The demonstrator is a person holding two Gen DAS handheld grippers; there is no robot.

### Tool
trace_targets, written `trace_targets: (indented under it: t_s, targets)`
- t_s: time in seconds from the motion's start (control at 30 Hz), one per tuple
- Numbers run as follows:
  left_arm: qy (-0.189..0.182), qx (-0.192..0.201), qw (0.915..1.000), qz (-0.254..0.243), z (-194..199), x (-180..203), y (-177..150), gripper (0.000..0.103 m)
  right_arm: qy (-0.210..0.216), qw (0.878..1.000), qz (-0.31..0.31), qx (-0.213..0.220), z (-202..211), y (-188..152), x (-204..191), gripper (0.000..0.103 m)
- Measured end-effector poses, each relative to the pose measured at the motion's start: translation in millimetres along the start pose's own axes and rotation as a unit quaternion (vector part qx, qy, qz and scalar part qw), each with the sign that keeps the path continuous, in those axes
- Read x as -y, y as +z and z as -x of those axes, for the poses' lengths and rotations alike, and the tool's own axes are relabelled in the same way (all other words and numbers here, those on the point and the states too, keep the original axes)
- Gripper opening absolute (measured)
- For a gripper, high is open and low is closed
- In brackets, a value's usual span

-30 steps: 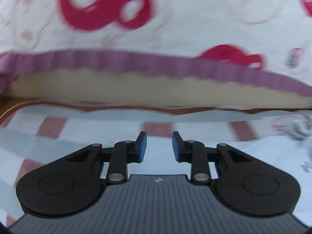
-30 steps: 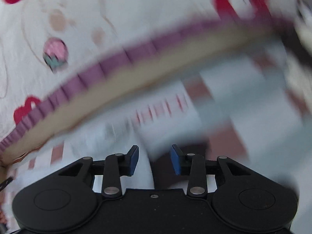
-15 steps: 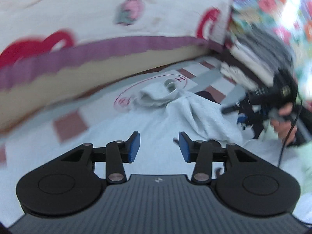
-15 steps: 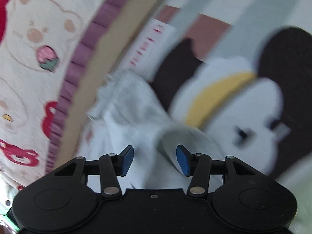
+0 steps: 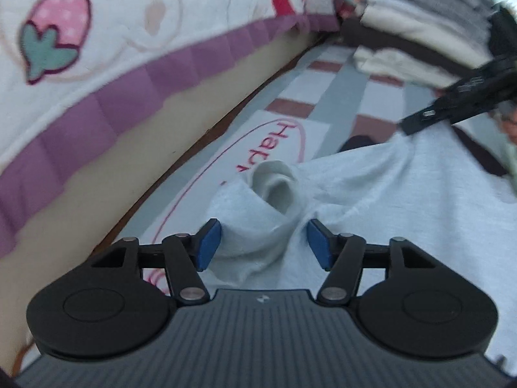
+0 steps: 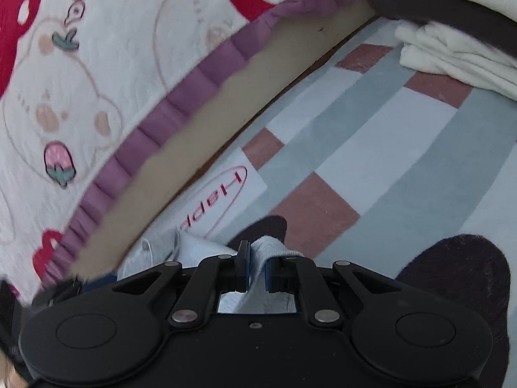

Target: Fold clothes

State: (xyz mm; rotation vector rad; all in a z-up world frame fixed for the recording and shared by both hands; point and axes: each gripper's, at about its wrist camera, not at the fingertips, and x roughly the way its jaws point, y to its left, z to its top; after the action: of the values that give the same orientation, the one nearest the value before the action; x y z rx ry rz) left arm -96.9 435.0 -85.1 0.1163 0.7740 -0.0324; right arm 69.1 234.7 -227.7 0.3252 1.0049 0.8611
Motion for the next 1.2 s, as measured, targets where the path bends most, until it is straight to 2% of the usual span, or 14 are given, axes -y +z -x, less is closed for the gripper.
trace_targets:
  t_s: [0.03,0.13,0.3,0.37,0.57,0.67,0.7,0.8,0.9,0.93,0.97,1.03,1.13,1.2]
  targets:
    - [0.006,0.003,0.9998,0.016,-2,-7,4,0.003,0.002,1.000,0.004,-0.001,1,0,3,0.010]
    - [0.034,0.032,0.9956,0.081,0,-35,14,0.000,0.007,1.000,0.013,-0.004,4,2,10,0.008]
    - [0.128,0.100,0.9626,0.216,21,-89,12,0.001,0.004,1.000,0.021,-0.023,1,4,19,0.007]
    - [0.128,0.115,0.9596,0.223,27,-92,7,0.003,0.000,0.999,0.021,-0.030,-2,4,22,0.006]
    - [0.035,0.141,0.9682,0.204,43,-76,5,0.038,0.010,1.000,-0.001,-0.023,-2,0,32,0.006]
    - [0.012,0.081,0.9893,0.121,24,-45,25,0.063,0.028,0.999,-0.012,-0.021,-2,-2,37,0.009]
    - [0.014,0.062,0.9923,0.106,15,-38,29,0.063,0.032,0.999,-0.019,-0.026,-3,-2,39,0.013]
    - [0.028,0.024,0.9941,0.102,-21,-32,40,0.077,0.050,0.997,-0.042,-0.030,-4,-1,42,0.015]
    - [0.018,-0.009,0.9890,0.146,-44,-45,34,0.078,0.058,0.995,-0.068,-0.038,-6,0,46,0.028]
    - [0.010,-0.019,0.9863,0.164,-51,-50,32,0.063,0.055,0.995,-0.071,-0.042,-7,-1,47,0.030]
    - [0.002,-0.028,0.9833,0.180,-58,-56,29,0.011,0.052,0.995,-0.072,-0.045,-8,-1,47,0.030]
    - [-0.002,-0.019,0.9835,0.180,-52,-58,23,0.001,0.038,0.997,-0.057,-0.043,-8,-2,45,0.023]
    - [0.019,0.044,0.9841,0.171,-8,-61,9,0.001,0.017,0.998,-0.033,-0.040,-9,-4,46,0.001]
    - [0.009,0.069,0.9767,0.203,17,-69,-12,0.001,0.013,0.999,-0.026,-0.041,-9,-4,48,0.000]
